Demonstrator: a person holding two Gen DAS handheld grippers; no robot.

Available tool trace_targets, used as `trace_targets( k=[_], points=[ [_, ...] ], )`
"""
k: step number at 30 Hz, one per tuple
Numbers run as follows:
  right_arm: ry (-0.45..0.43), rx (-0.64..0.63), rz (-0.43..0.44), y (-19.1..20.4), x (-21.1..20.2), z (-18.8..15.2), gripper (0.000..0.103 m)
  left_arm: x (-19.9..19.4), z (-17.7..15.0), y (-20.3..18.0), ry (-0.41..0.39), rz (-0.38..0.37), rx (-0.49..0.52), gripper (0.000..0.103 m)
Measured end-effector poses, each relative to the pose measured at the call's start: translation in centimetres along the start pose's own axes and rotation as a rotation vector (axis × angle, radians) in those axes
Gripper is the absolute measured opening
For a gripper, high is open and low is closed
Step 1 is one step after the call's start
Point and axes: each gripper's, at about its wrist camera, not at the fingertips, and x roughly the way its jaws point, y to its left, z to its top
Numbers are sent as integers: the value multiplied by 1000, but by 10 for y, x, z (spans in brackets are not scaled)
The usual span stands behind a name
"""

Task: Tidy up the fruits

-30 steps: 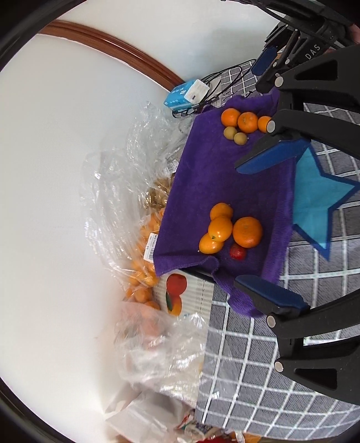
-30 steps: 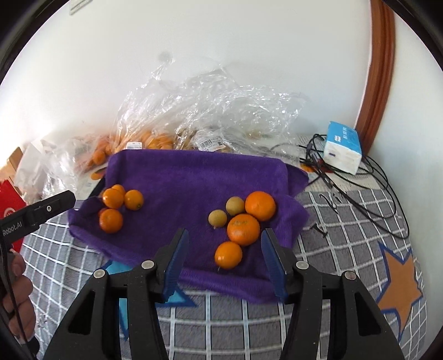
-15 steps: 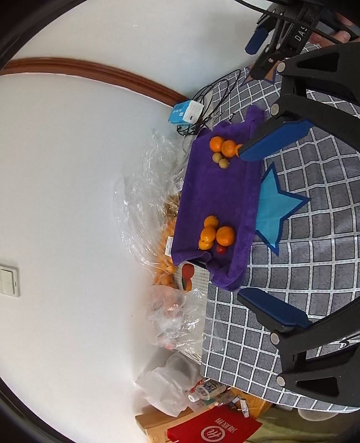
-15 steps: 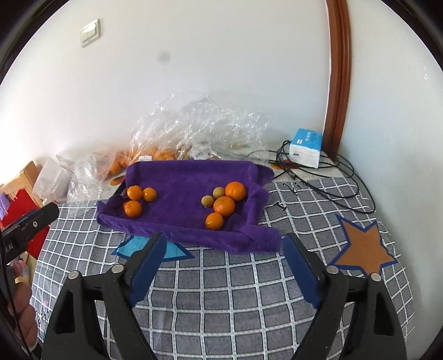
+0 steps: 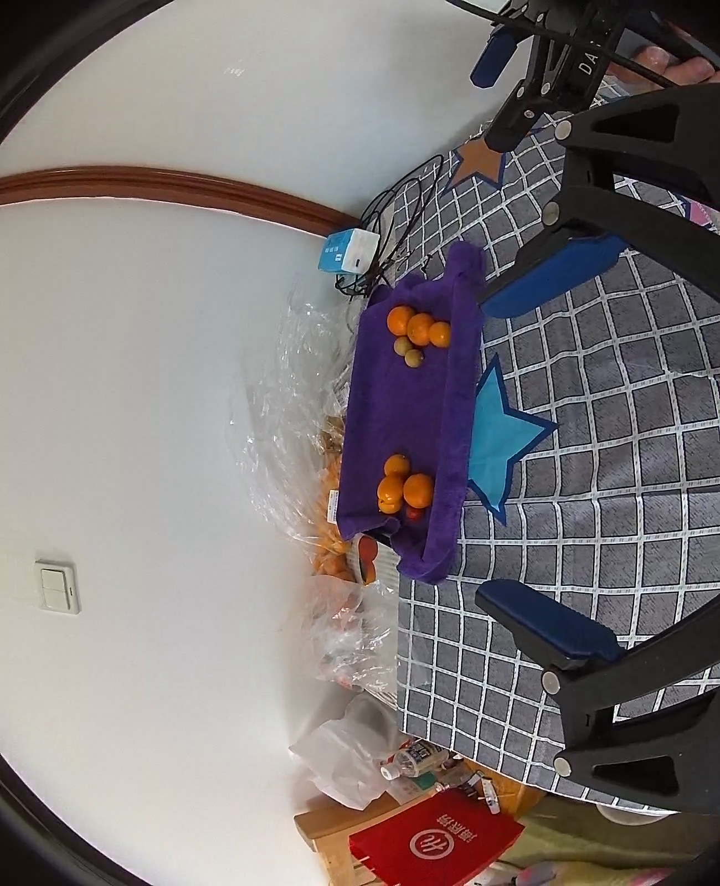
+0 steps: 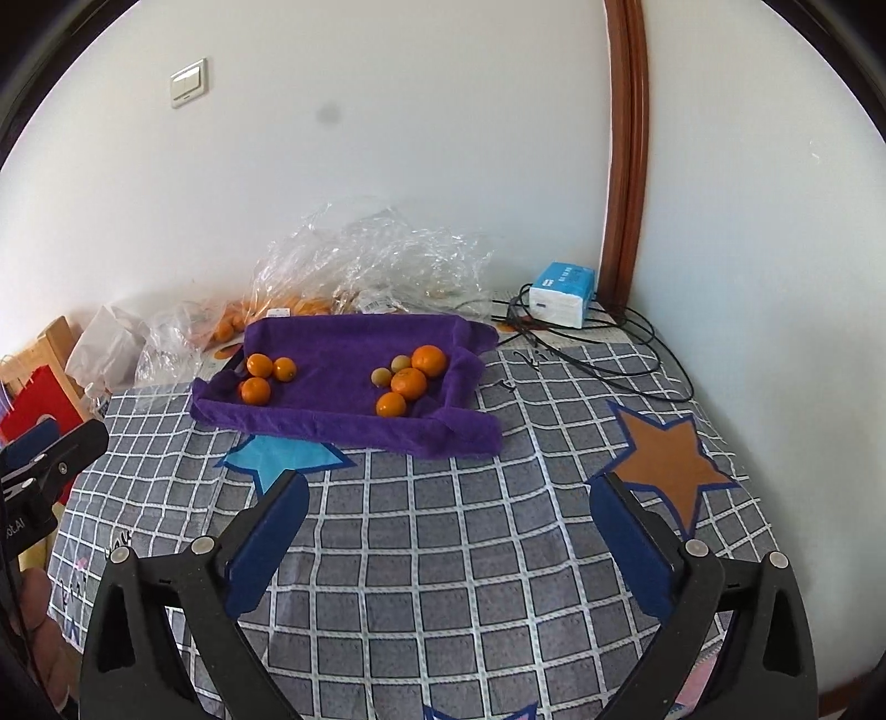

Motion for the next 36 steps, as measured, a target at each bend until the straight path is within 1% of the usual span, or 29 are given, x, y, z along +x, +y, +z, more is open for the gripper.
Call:
trace_targets(
  k=[6,14,36],
  points=[
    [-14,3,-1,-3,-10,-6,100,-10,-4,-4,-17,15,16,96],
    [-25,-1,-6,-1,-16,-8,100,-19,-6,1,-30,20,4,96],
    [-18,6,-12,0,-17,-10,100,-19,-8,7,-24,28,-15,97]
  ],
)
